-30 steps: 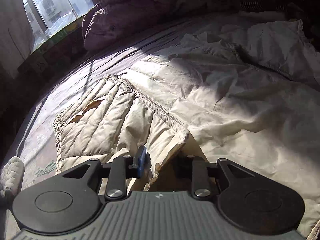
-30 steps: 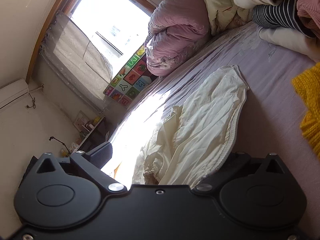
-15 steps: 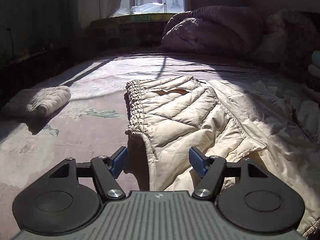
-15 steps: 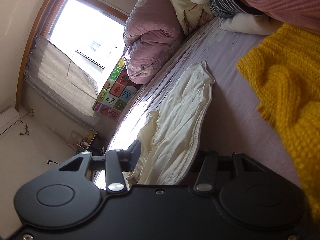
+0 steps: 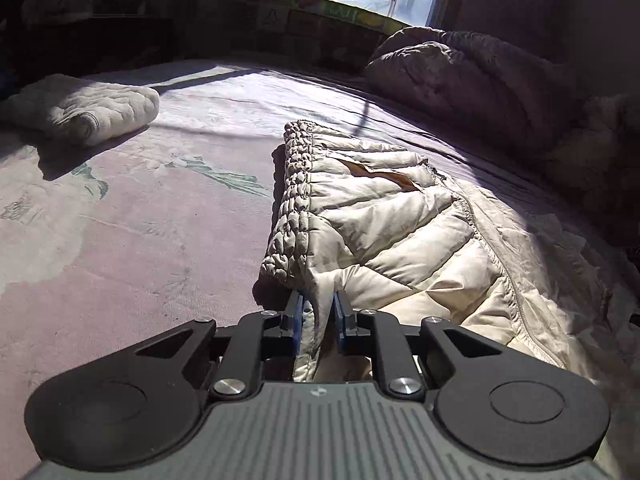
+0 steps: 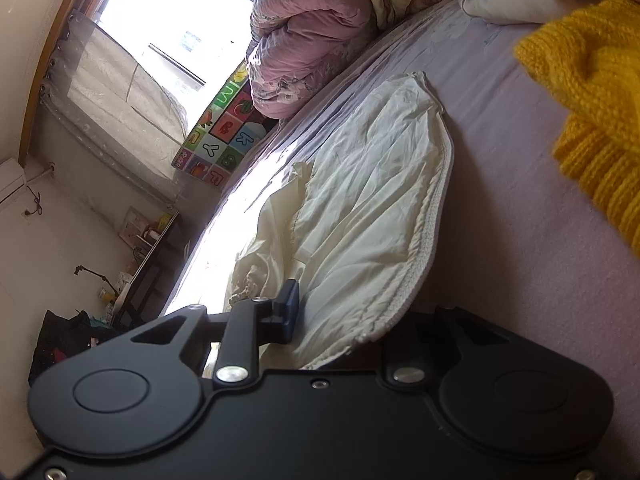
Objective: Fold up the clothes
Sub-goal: 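Open the left gripper and release the jacket front edge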
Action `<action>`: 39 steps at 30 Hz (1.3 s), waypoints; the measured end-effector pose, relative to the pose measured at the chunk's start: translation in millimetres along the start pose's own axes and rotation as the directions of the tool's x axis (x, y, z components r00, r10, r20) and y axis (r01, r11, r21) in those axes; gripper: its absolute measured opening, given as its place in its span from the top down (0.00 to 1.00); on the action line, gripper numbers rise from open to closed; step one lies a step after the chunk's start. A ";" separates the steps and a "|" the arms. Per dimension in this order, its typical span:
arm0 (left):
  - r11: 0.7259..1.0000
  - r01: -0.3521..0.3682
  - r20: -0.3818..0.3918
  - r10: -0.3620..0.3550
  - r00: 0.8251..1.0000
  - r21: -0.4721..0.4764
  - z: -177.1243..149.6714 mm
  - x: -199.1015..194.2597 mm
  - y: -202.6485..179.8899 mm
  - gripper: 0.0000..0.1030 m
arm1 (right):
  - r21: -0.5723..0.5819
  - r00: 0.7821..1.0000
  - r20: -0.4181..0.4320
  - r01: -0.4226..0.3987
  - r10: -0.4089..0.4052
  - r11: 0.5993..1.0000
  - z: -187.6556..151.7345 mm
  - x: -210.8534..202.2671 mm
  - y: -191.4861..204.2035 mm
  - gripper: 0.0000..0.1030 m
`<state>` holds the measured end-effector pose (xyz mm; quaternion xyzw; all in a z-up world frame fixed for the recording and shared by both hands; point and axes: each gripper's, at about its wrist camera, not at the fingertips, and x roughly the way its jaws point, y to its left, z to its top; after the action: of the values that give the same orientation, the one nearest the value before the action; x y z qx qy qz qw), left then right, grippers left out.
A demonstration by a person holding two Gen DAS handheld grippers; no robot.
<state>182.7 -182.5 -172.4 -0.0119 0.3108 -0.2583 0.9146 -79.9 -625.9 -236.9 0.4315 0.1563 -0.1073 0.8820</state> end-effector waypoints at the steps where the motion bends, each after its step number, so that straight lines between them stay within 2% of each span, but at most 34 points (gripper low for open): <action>1: 0.999 -0.027 0.026 0.027 0.999 0.017 3.8 -7.1 -0.5 0.73 | -0.019 1.000 -0.008 0.002 -0.002 1.000 -0.1 0.9 2.4 0.63; 2: 0.997 -0.055 0.068 0.052 0.996 0.045 9.1 -15.1 -3.0 0.63 | -0.042 1.000 -0.015 -0.003 0.002 0.999 -0.2 2.0 5.4 0.57; 3: 0.994 -0.083 0.116 0.074 0.990 0.076 14.8 -23.4 -6.2 0.59 | -0.075 1.000 -0.021 -0.005 0.004 0.997 -1.0 3.1 9.6 0.55; 4: 0.995 -0.043 0.144 0.030 0.989 0.093 21.2 -27.1 -8.8 0.58 | -0.095 1.000 -0.023 -0.002 0.000 0.996 -1.2 4.3 12.0 0.55; 6: 0.987 0.095 0.113 -0.110 0.987 0.130 32.5 -19.3 -15.2 0.57 | -0.110 1.000 -0.021 0.011 -0.013 0.994 -1.3 6.2 14.3 0.54; 9: 0.949 0.153 0.036 -0.169 0.985 0.275 40.1 4.2 -34.9 0.57 | -0.132 0.999 -0.026 0.019 -0.023 0.991 0.2 10.7 17.3 0.51; 11: 0.920 0.193 -0.015 -0.200 0.980 0.340 41.2 25.4 -42.8 0.57 | -0.149 0.999 -0.034 0.004 -0.010 0.989 0.6 12.6 19.0 0.38; 12: 0.905 0.214 -0.040 -0.214 0.976 0.369 41.5 36.4 -46.3 0.57 | -0.160 0.999 -0.039 -0.002 -0.005 0.987 0.2 13.3 20.2 0.36; 15: 0.916 0.096 -0.061 -0.079 0.995 0.389 30.3 68.3 -49.6 0.57 | -0.199 0.999 -0.052 -0.022 0.012 0.980 -1.9 17.4 26.4 0.19; 17: 0.933 0.108 -0.055 -0.095 0.994 0.344 28.0 71.4 -51.3 0.57 | -0.234 0.998 -0.062 -0.038 0.024 0.971 -4.0 20.1 32.6 0.07; 19: 0.923 0.188 -0.054 -0.180 0.982 0.334 29.2 66.0 -53.1 0.54 | -0.254 0.998 -0.059 -0.019 0.004 0.967 -5.5 19.9 37.3 0.07; 21: 0.916 0.187 -0.080 -0.170 0.982 0.355 26.2 69.9 -54.3 0.49 | -0.230 0.999 -0.020 0.025 -0.030 0.973 -4.8 15.2 39.2 0.07; 23: 0.905 0.180 -0.096 -0.155 0.983 0.385 22.9 72.9 -55.4 0.49 | -0.170 0.995 0.063 0.089 -0.079 0.981 -3.5 6.1 38.1 0.06; 25: 0.915 0.204 -0.092 -0.183 0.979 0.348 30.2 66.7 -50.5 0.48 | -0.111 0.992 0.103 0.085 -0.074 0.990 -4.9 -2.1 33.5 0.06; 27: 0.925 0.222 -0.051 -0.217 0.975 0.309 38.5 56.1 -43.2 0.48 | -0.044 0.986 0.147 0.089 -0.082 0.995 -6.3 -9.9 26.0 0.11; 28: 0.931 0.223 -0.029 -0.224 0.974 0.290 41.5 51.0 -38.7 0.47 | -0.025 0.983 0.158 0.103 -0.098 0.994 -6.3 -11.1 24.3 0.22; 29: 0.935 0.223 -0.018 -0.227 0.974 0.276 42.6 47.5 -35.1 0.45 | -0.001 0.979 0.172 0.112 -0.110 0.994 -5.7 -12.8 22.2 0.39; 30: 0.938 0.222 -0.015 -0.226 0.974 0.267 42.7 46.2 -32.7 0.44 | 0.028 0.974 0.190 0.117 -0.120 0.993 -4.8 -14.9 19.9 0.48; 31: 0.940 0.216 -0.021 -0.219 0.976 0.263 41.7 46.8 -31.1 0.44 | 0.059 0.972 0.207 0.106 -0.116 0.993 -3.9 -16.2 17.5 0.66; 32: 0.943 0.210 -0.029 -0.210 0.977 0.259 40.3 47.7 -29.5 0.44 | 0.091 0.970 0.223 0.082 -0.101 0.992 -2.9 -16.8 15.1 0.77; 36: 0.948 0.193 -0.033 -0.191 0.981 0.254 37.6 47.8 -27.8 0.44 | 0.090 0.956 0.282 0.058 -0.081 0.994 10.6 -14.5 24.8 0.88; 39: 0.946 0.204 -0.024 -0.205 0.979 0.251 38.8 45.2 -27.6 0.44 | -0.005 0.951 0.304 0.067 -0.062 0.998 26.3 -9.3 50.6 0.90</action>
<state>222.6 -233.6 -161.4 0.0720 0.2712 -0.3890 0.8775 -67.3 -615.6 -181.4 0.3978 0.0338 -0.1997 0.8948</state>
